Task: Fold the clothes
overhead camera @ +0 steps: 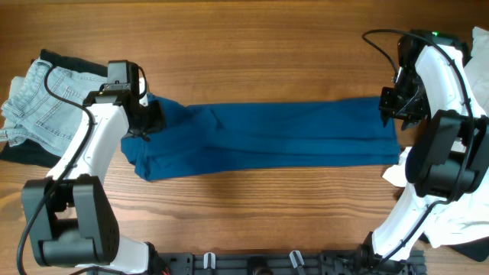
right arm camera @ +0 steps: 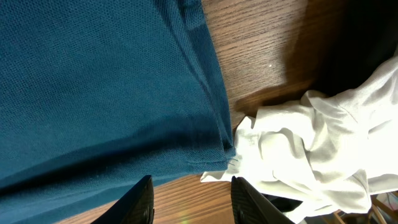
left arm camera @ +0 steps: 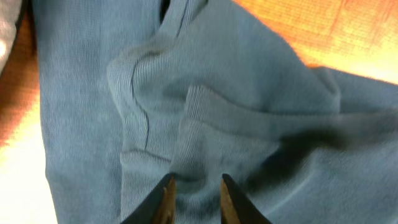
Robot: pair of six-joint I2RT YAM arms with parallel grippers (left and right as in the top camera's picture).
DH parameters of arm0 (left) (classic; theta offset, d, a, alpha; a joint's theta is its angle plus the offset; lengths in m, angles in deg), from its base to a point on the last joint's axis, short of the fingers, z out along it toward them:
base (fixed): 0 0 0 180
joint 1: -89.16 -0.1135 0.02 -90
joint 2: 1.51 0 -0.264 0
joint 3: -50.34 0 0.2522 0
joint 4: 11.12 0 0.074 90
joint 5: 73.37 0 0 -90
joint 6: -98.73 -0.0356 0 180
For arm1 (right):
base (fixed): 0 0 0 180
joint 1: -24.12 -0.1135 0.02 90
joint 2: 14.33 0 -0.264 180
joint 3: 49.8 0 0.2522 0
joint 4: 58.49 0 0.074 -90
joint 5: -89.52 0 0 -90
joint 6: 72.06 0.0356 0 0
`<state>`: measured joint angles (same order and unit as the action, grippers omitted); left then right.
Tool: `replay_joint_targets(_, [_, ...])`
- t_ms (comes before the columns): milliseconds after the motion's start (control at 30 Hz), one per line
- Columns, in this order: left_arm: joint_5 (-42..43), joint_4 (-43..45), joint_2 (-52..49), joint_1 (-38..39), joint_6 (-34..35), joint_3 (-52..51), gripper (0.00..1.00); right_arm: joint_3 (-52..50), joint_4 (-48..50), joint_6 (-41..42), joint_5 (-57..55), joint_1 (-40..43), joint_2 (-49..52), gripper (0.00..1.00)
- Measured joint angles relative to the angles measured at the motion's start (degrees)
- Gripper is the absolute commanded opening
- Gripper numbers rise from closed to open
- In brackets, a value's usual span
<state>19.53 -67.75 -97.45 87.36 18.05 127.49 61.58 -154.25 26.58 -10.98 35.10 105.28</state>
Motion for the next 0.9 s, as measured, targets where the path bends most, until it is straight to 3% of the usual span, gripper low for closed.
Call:
replay_joint_targets(300, [0.0, 5.4, -1.7, 0.0, 0.0, 0.0, 0.33, 0.0, 0.0, 0.0, 0.0, 0.0, 0.0, 0.41])
replay_joint_targets(333, [-0.1, 5.7, -2.1, 0.0, 0.0, 0.0, 0.30, 0.0, 0.0, 0.0, 0.0, 0.0, 0.0, 0.41])
replay_joint_targets(433, [-0.5, 5.9, -3.3, 0.0, 0.2, 0.0, 0.04, 0.0, 0.0, 0.0, 0.0, 0.0, 0.0, 0.41])
replay_joint_targets(467, [-0.5, 5.9, -3.5, 0.0, 0.0, 0.0, 0.04, 0.0, 0.0, 0.0, 0.0, 0.0, 0.0, 0.41])
replay_joint_targets(767, [-0.5, 12.6, -2.7, -0.2, 0.2, 0.9, 0.05, 0.0, 0.0, 0.0, 0.0, 0.0, 0.0, 0.41])
replay_joint_targets(867, [-0.5, 13.6, -0.9, -0.4, 0.2, 1.6, 0.14, 0.0, 0.0, 0.0, 0.0, 0.0, 0.0, 0.41])
replay_joint_targets(900, [-0.5, 13.6, -0.9, -0.4, 0.2, 1.6, 0.22, 0.0, 0.0, 0.0, 0.0, 0.0, 0.0, 0.41])
